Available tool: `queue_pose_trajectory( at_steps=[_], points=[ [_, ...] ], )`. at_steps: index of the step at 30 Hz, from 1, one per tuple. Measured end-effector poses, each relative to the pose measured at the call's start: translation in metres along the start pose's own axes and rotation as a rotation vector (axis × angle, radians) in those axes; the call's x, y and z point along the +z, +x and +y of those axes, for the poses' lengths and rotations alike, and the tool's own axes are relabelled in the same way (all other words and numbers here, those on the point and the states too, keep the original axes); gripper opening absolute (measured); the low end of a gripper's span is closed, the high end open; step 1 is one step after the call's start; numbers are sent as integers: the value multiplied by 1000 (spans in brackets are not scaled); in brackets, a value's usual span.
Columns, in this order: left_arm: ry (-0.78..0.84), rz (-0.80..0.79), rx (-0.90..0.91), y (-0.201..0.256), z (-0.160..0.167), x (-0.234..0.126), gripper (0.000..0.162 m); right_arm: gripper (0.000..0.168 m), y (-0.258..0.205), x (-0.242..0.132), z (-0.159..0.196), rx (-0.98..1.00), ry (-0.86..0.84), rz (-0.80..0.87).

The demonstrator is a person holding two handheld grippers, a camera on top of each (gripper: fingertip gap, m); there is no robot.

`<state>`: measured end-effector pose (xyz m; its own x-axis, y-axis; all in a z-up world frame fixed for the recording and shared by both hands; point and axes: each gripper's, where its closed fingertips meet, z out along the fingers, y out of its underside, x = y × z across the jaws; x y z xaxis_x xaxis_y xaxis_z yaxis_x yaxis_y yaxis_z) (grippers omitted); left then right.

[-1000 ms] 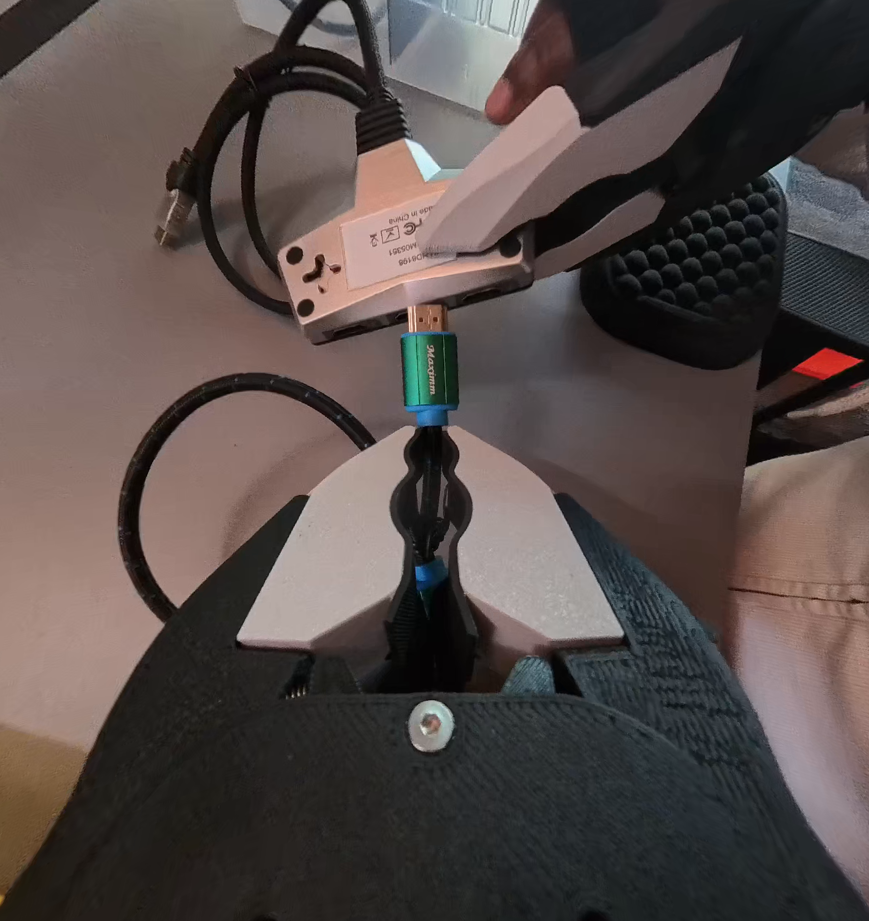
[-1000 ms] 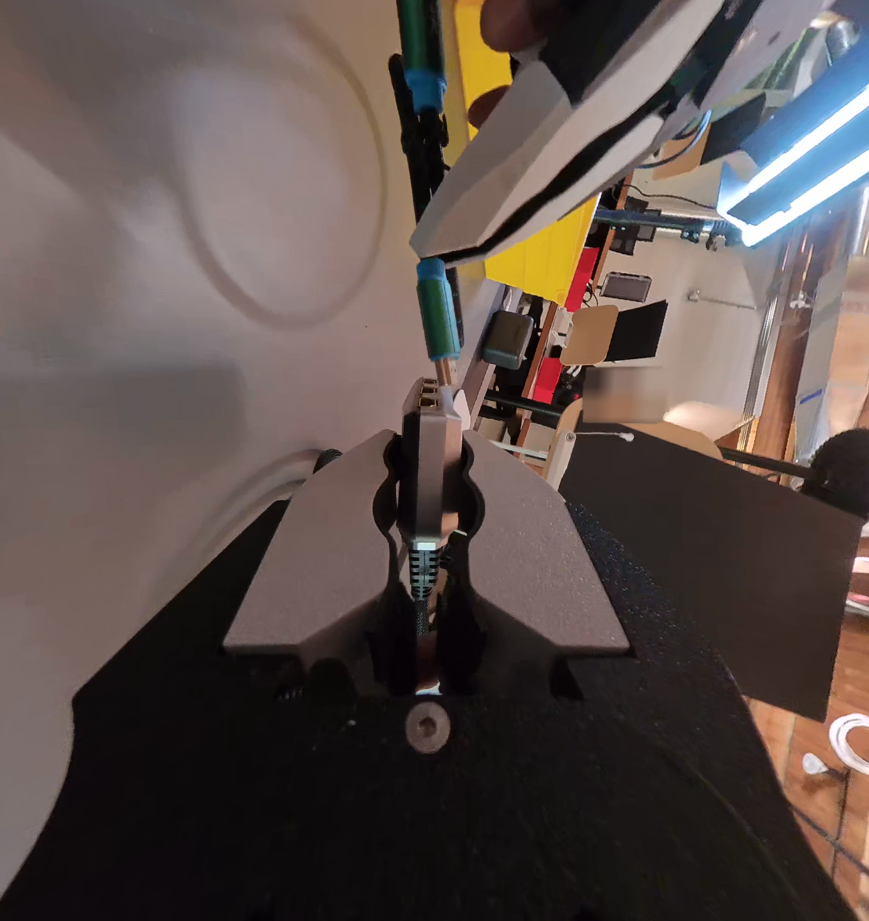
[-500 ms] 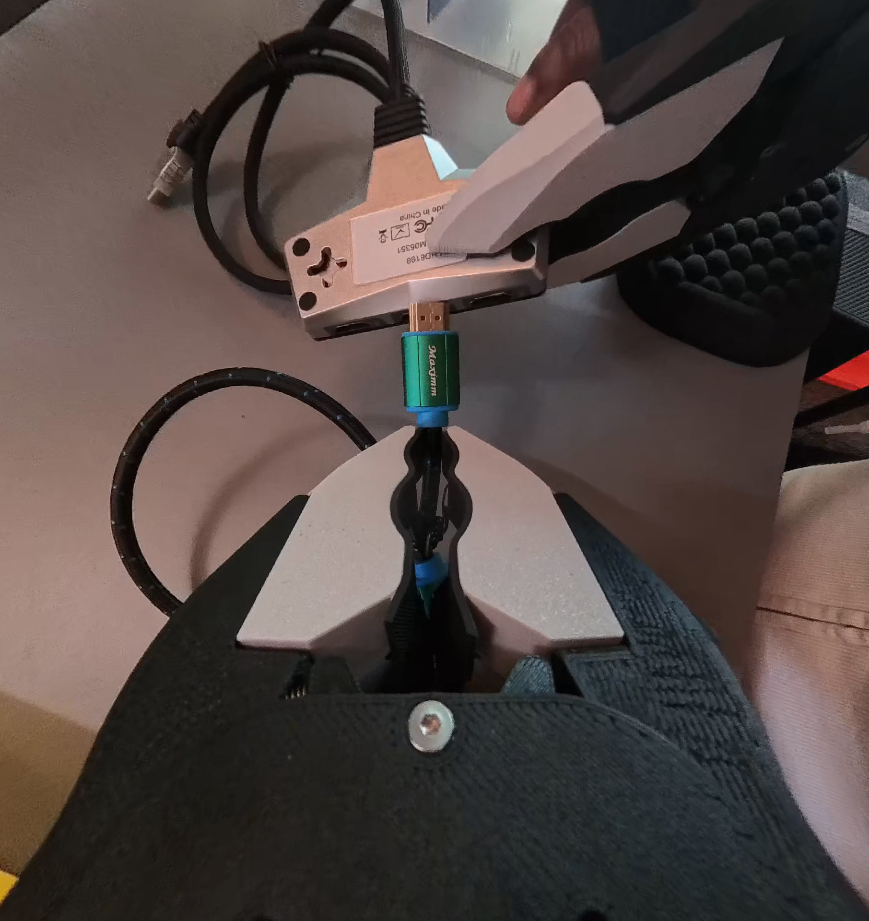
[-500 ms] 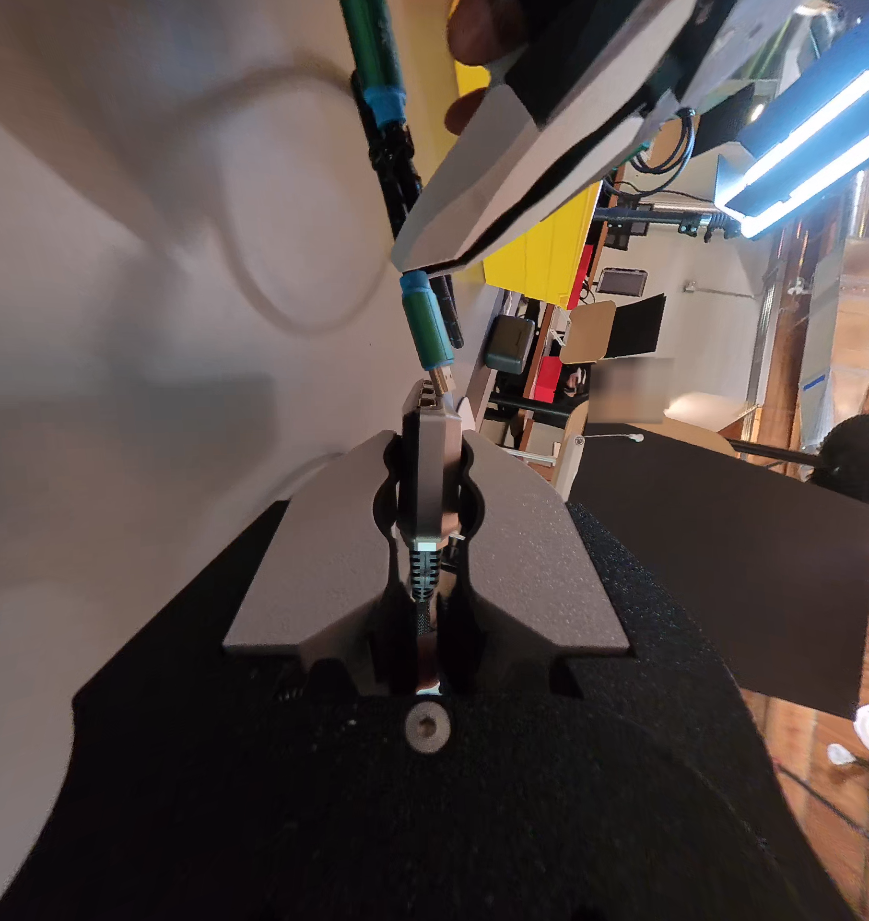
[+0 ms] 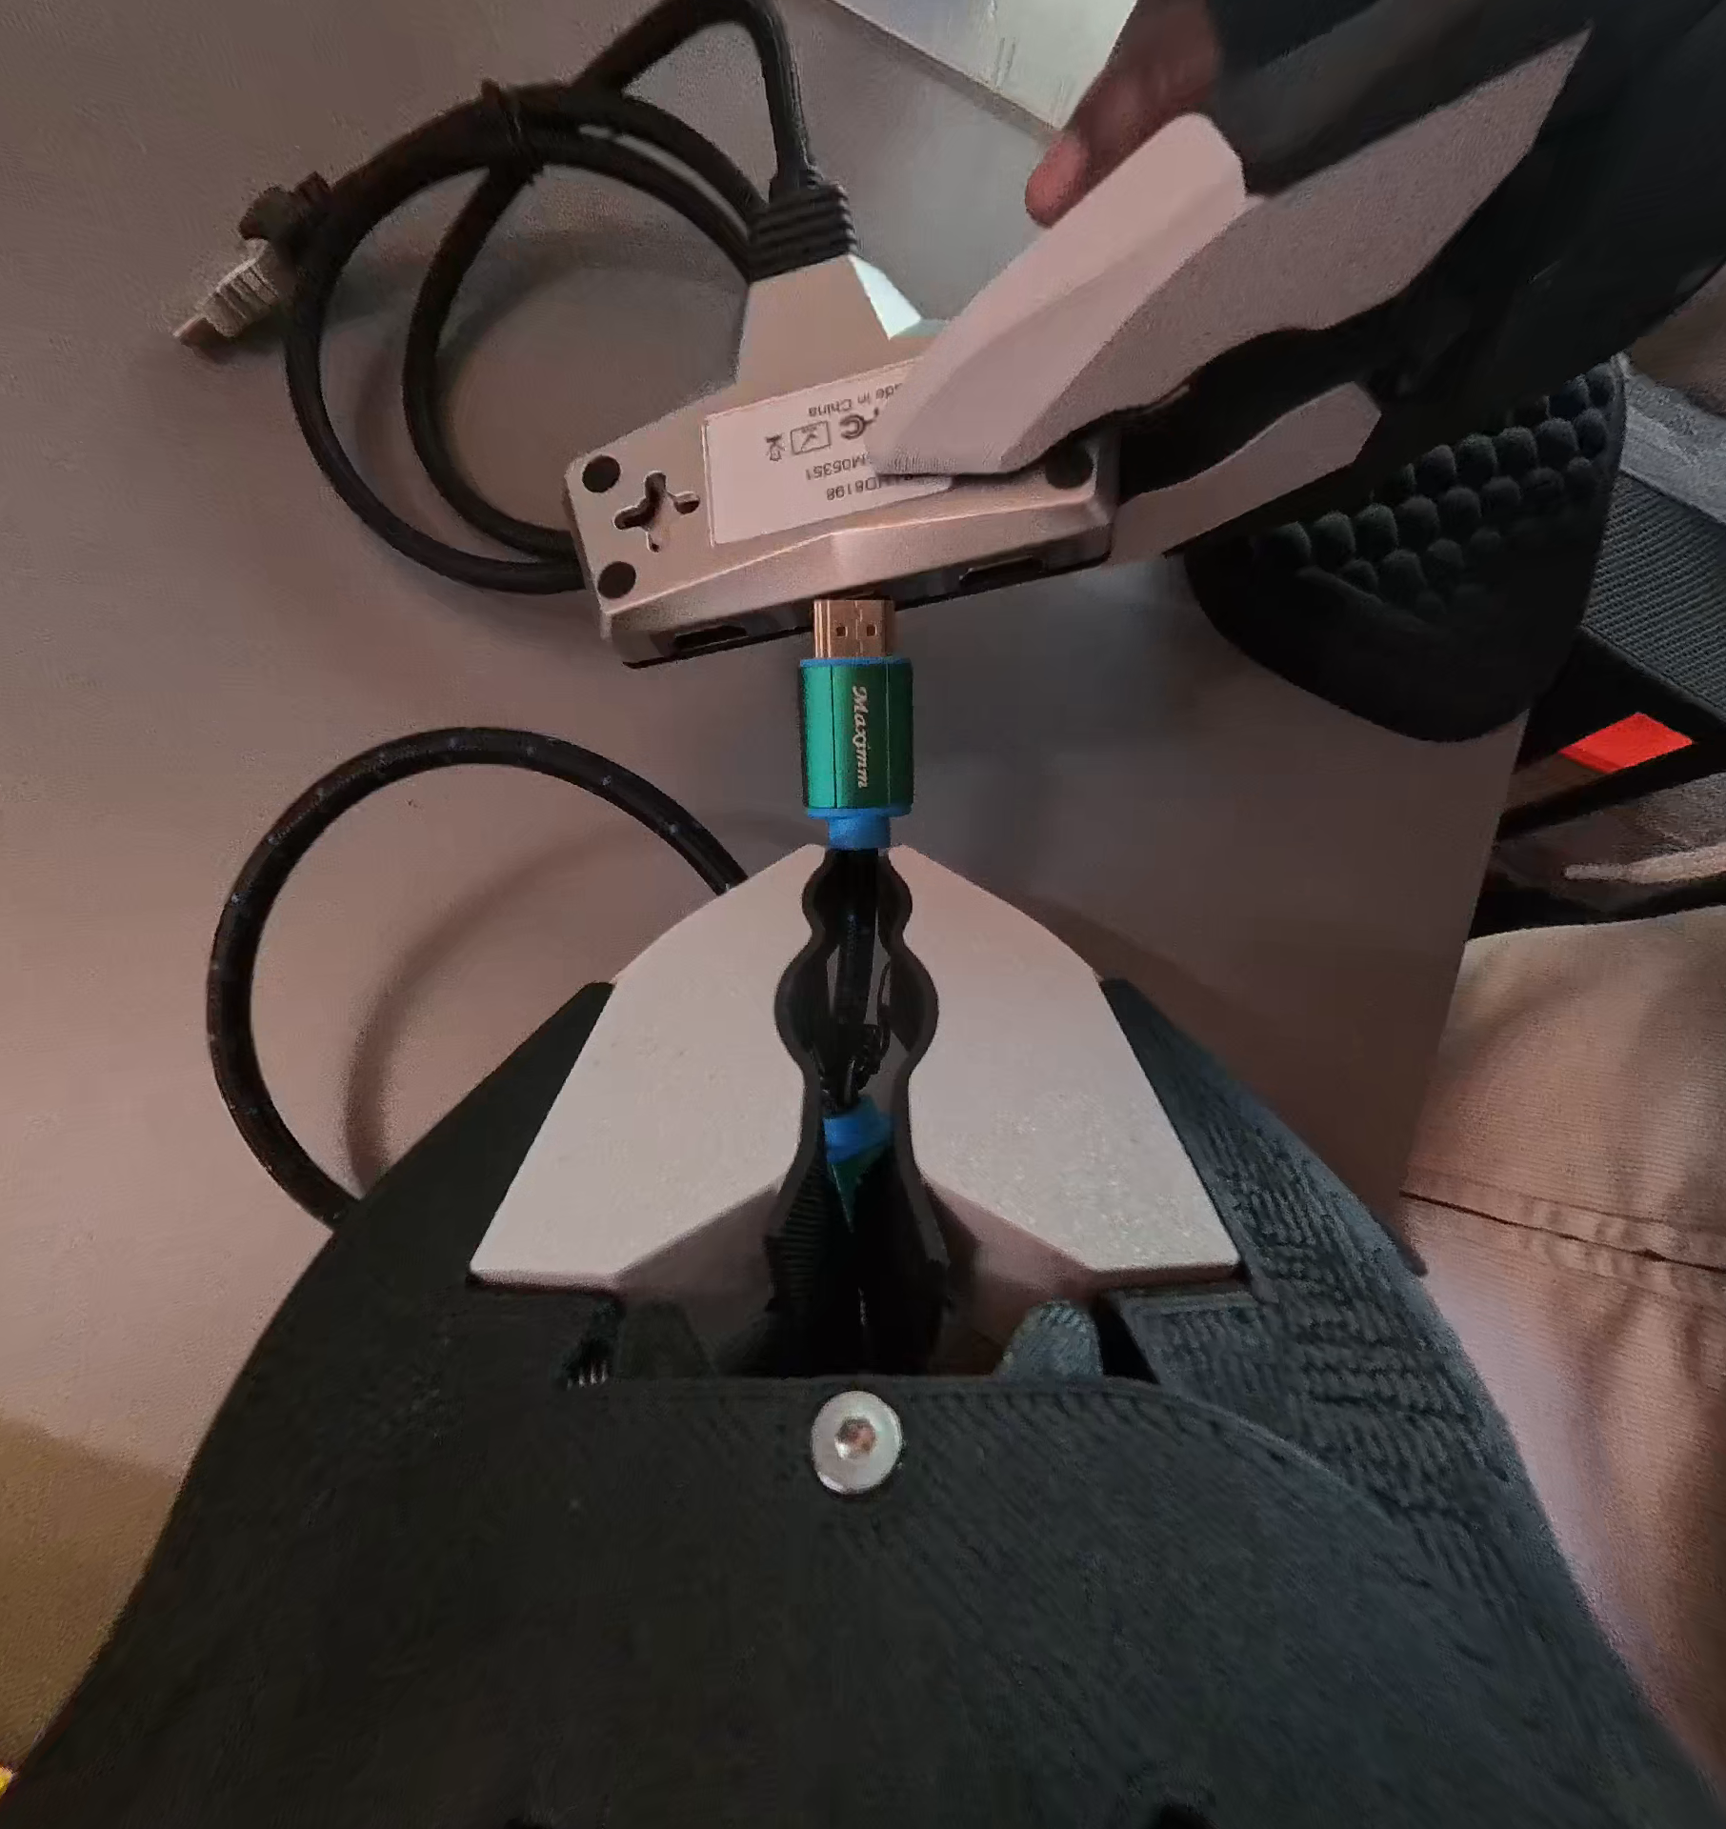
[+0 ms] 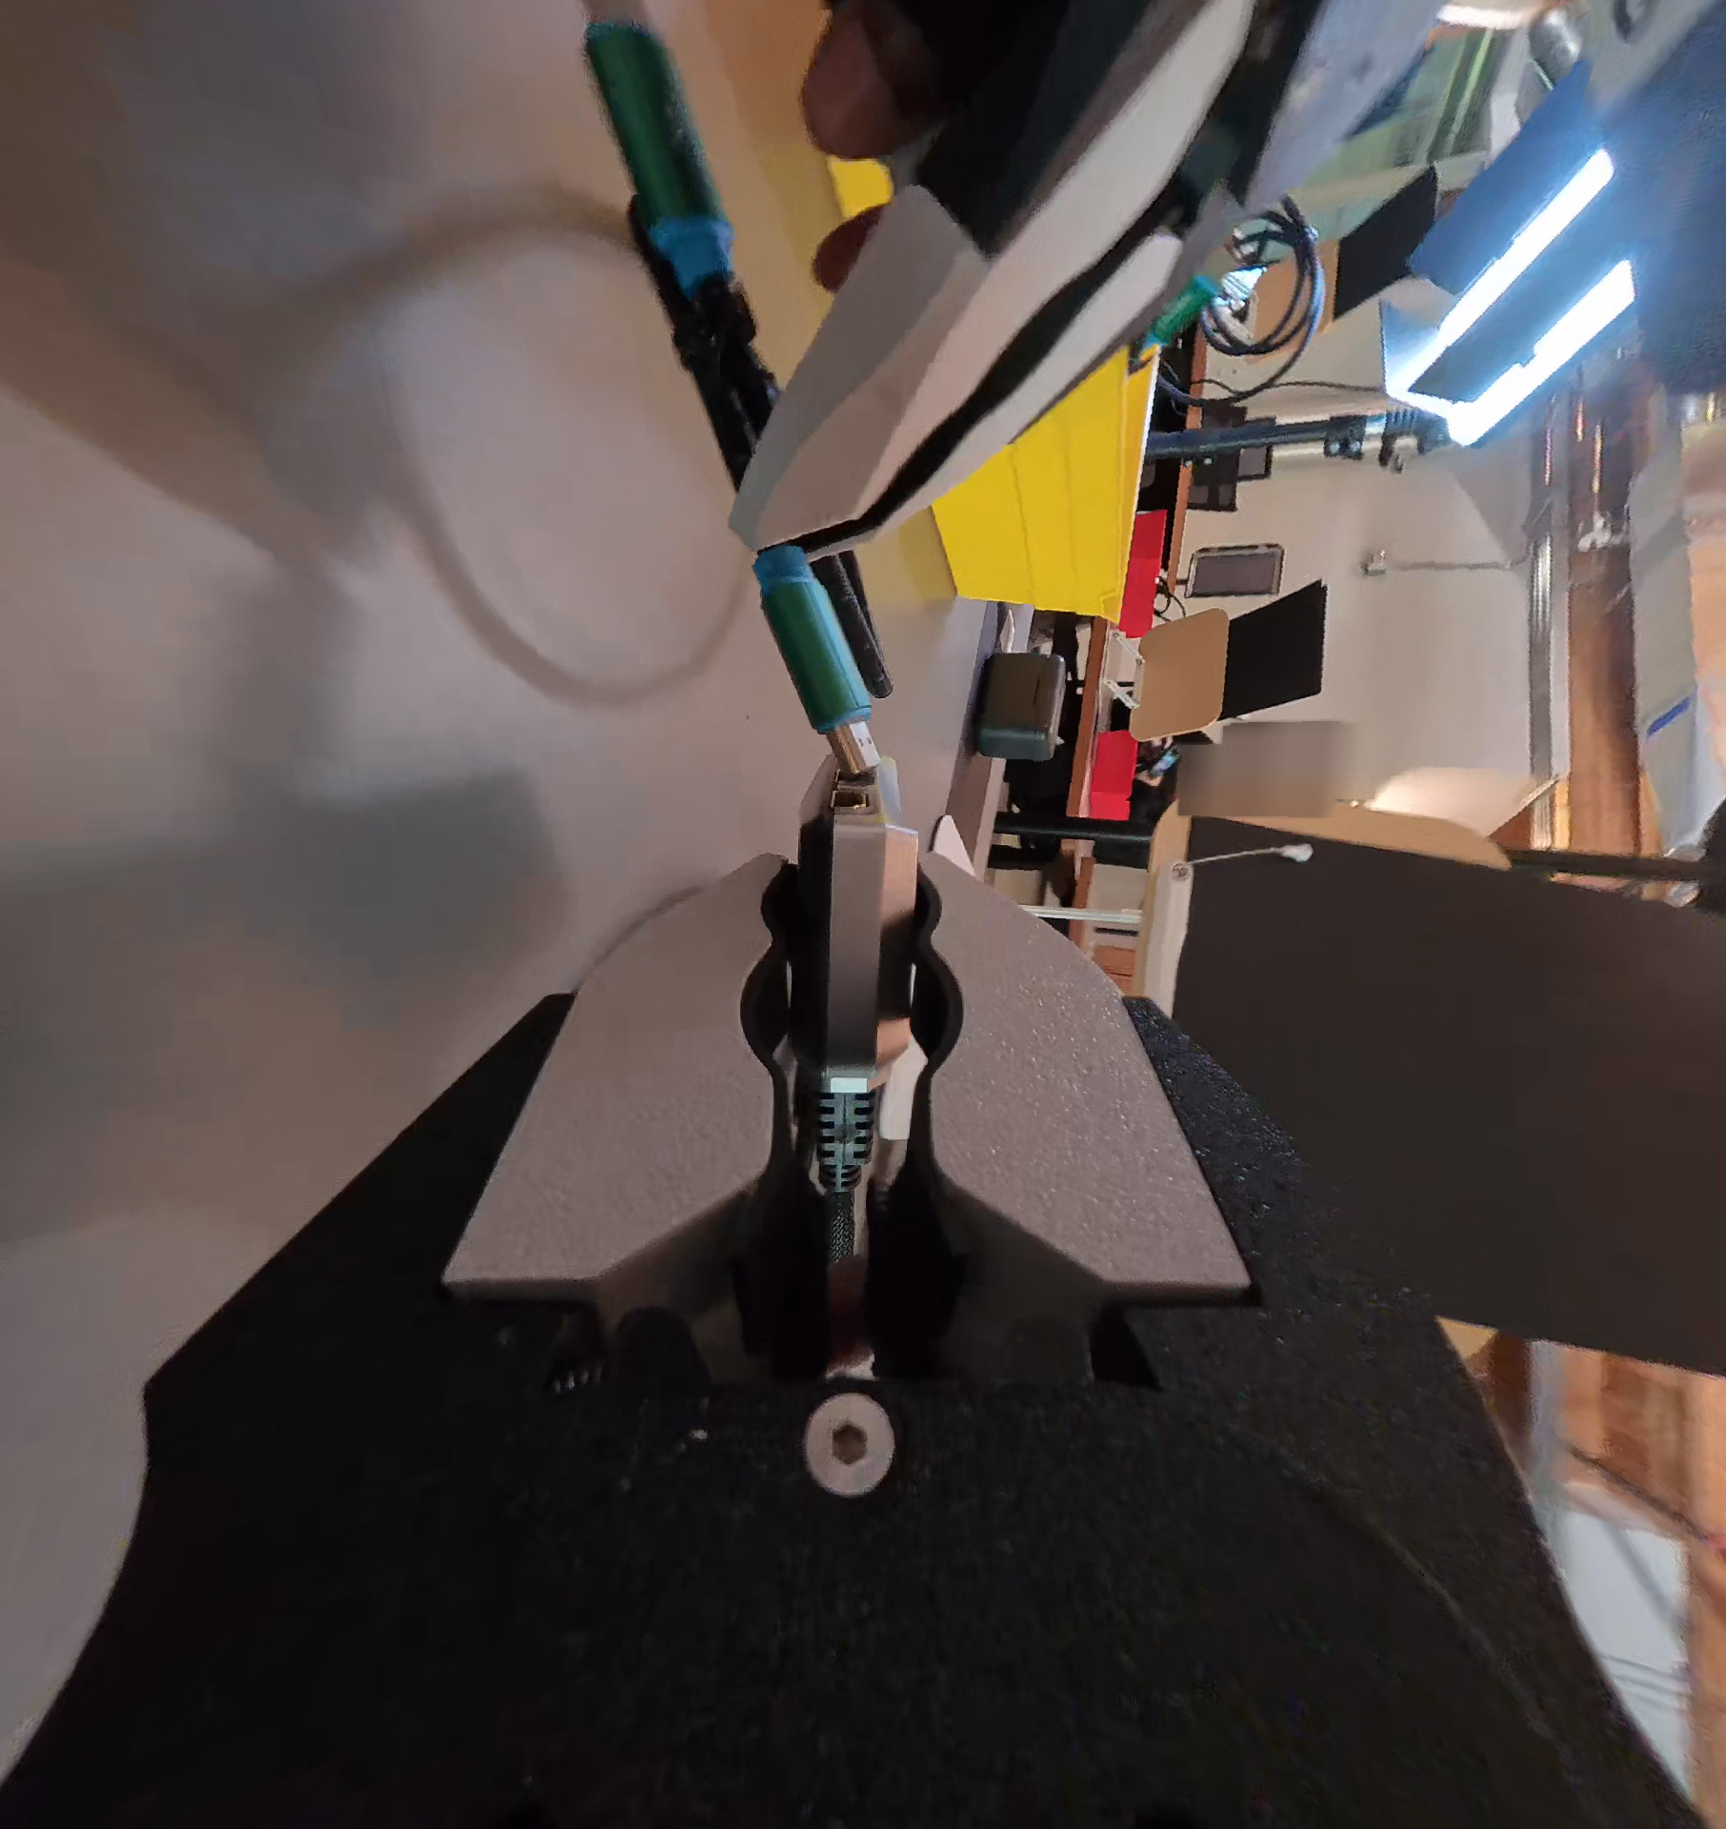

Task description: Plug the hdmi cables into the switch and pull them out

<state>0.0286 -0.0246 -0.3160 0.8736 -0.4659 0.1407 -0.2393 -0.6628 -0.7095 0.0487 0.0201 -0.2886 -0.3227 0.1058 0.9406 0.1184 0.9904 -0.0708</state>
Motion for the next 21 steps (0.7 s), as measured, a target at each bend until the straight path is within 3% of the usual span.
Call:
queue_pose_trajectory(
  at_steps=[5, 21],
  points=[
    [-51, 16, -30, -2, 8, 2, 7, 20, -4, 3, -2, -180, -37, -7],
    [-50, 36, -78, -12, 14, 6, 7, 20, -15, -6, -6, -193, 15, 2]
  ],
)
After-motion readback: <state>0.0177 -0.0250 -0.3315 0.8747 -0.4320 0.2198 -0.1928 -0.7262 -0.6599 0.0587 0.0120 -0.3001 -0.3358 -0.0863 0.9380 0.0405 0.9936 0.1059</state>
